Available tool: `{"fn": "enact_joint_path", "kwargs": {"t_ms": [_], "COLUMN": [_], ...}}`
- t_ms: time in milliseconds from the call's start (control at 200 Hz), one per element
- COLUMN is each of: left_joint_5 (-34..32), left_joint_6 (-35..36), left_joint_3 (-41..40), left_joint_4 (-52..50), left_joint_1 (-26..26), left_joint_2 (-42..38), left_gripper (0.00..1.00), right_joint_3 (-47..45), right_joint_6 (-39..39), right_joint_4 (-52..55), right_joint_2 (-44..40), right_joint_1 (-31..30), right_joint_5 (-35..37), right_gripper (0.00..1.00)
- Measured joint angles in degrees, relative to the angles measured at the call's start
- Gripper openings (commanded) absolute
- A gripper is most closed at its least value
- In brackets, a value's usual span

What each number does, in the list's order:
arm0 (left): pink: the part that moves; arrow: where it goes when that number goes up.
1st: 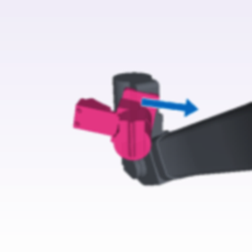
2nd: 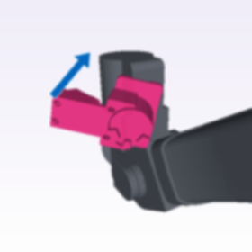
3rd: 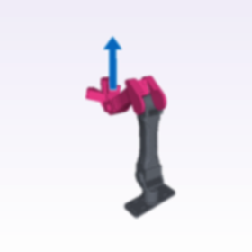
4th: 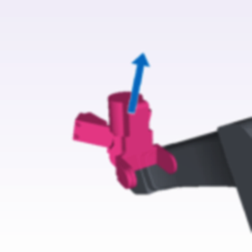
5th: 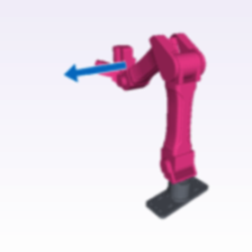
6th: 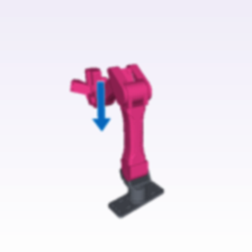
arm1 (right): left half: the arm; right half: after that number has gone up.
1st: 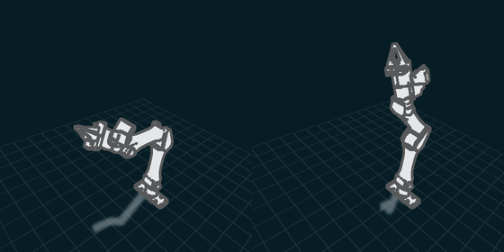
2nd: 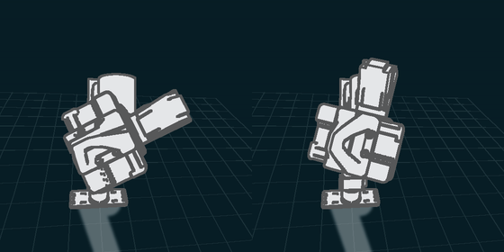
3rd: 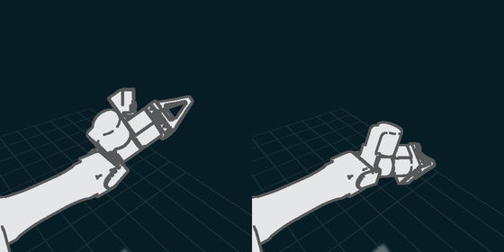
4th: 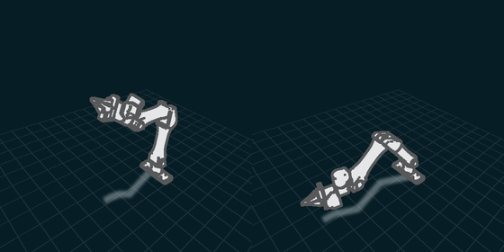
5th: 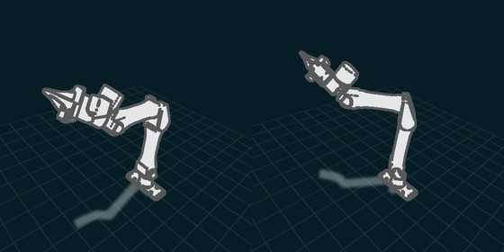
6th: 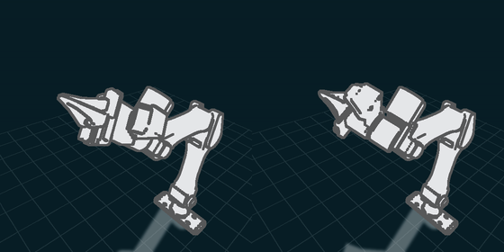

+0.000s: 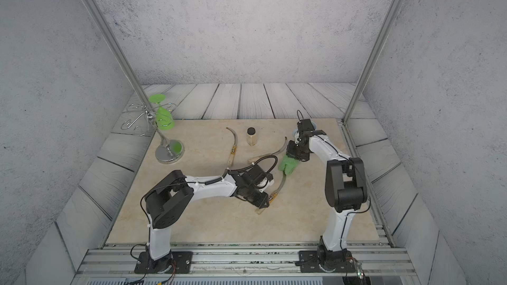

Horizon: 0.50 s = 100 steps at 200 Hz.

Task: Wipe small sickles with rags
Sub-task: Wipe the small sickle.

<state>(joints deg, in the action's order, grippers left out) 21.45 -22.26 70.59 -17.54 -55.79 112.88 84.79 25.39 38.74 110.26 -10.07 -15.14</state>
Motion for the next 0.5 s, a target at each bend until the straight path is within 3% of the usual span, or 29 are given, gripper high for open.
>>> {"fn": "enact_joint_path", "kwargs": {"t_ms": [220,500], "left_joint_5": [-0.02,-0.09], "left_joint_6": [-0.07,-0.90], "left_joint_3": [0.02,-0.11], "left_joint_4": [0.02,0.24], "left_joint_1": [0.00,0.07], "left_joint_2": [0.00,0.00], "left_gripper": [0.00,0.00], "right_joint_3": [1.75,0.76], "right_joint_6": [-1.57,-2.58], "right_joint_4": [3.93,4.35], "right_joint_2": [6.21,6.99], "right_joint_1": [-3.52,-5.42], "right_joint_5": [3.63,6.25], "right_gripper": [0.09,0.09]}}
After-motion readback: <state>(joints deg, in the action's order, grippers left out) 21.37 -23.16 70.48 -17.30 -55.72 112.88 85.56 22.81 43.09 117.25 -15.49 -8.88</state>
